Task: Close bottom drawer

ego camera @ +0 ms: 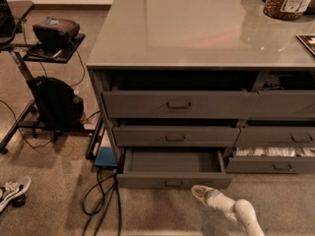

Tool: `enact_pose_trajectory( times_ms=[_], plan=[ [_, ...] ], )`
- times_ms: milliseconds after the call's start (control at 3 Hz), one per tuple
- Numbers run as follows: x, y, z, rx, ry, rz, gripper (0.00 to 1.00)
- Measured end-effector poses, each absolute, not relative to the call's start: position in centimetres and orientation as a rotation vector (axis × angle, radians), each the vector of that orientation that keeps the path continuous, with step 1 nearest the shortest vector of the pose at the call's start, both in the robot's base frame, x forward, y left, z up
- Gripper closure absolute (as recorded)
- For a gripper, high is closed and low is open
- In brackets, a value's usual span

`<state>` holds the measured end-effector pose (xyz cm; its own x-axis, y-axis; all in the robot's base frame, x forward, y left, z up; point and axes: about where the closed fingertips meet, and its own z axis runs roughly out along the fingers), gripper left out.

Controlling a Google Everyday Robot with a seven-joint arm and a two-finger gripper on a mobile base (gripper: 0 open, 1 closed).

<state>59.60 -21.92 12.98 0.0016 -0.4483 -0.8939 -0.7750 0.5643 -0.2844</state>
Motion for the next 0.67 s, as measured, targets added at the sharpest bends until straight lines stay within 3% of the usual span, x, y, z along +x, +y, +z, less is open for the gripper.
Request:
enact_pose_trajectory(
  times_ms=[667],
  plan=[
    [63.64, -23.41, 14.06, -0.975, 1.620, 0.259, 1.00]
  ],
)
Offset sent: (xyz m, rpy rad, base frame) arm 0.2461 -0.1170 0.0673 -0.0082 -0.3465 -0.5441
